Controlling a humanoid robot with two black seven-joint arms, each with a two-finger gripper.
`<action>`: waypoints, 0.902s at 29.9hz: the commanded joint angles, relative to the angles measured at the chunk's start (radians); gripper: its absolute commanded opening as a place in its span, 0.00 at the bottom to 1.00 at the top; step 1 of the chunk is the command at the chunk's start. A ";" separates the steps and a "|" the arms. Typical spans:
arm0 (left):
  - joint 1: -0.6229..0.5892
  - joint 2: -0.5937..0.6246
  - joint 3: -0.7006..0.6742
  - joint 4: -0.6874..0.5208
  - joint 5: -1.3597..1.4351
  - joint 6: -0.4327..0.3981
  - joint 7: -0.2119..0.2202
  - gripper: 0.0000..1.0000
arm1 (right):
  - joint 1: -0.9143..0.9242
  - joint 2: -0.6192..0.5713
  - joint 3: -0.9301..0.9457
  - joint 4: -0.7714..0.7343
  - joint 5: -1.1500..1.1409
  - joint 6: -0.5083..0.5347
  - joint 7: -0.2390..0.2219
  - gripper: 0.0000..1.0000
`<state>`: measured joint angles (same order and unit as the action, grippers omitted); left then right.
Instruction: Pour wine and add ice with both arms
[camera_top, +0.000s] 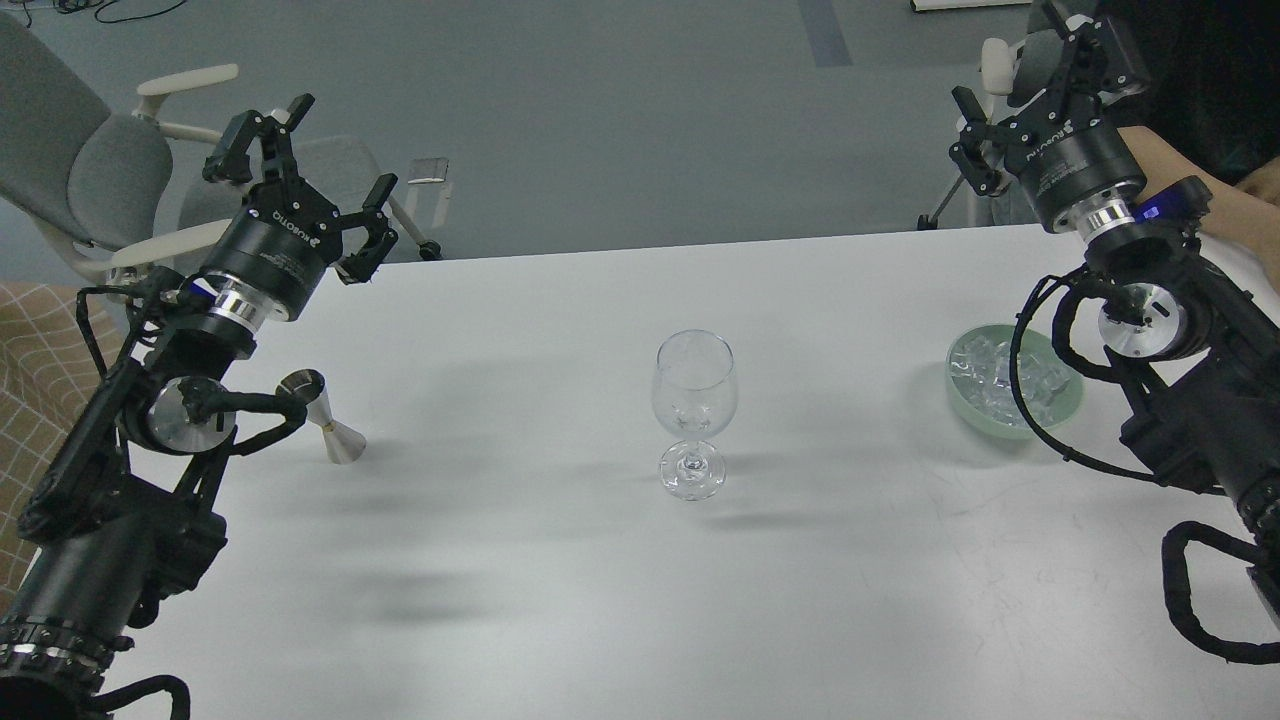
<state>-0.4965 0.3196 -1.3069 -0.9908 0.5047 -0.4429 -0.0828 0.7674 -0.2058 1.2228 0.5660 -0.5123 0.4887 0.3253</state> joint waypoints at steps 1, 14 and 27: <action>0.001 -0.001 0.000 0.001 0.000 0.007 0.000 0.98 | -0.002 0.000 0.000 0.000 0.000 0.000 0.000 1.00; -0.014 0.007 -0.011 0.001 -0.006 -0.005 -0.002 0.98 | -0.002 -0.001 -0.002 0.005 0.000 0.000 0.000 1.00; -0.011 0.058 -0.020 0.003 -0.015 0.104 0.006 0.98 | 0.000 -0.003 0.037 0.032 0.003 0.000 -0.017 1.00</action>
<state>-0.5071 0.3669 -1.3237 -0.9899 0.4988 -0.3661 -0.0819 0.7639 -0.2086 1.2513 0.5752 -0.5105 0.4887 0.3196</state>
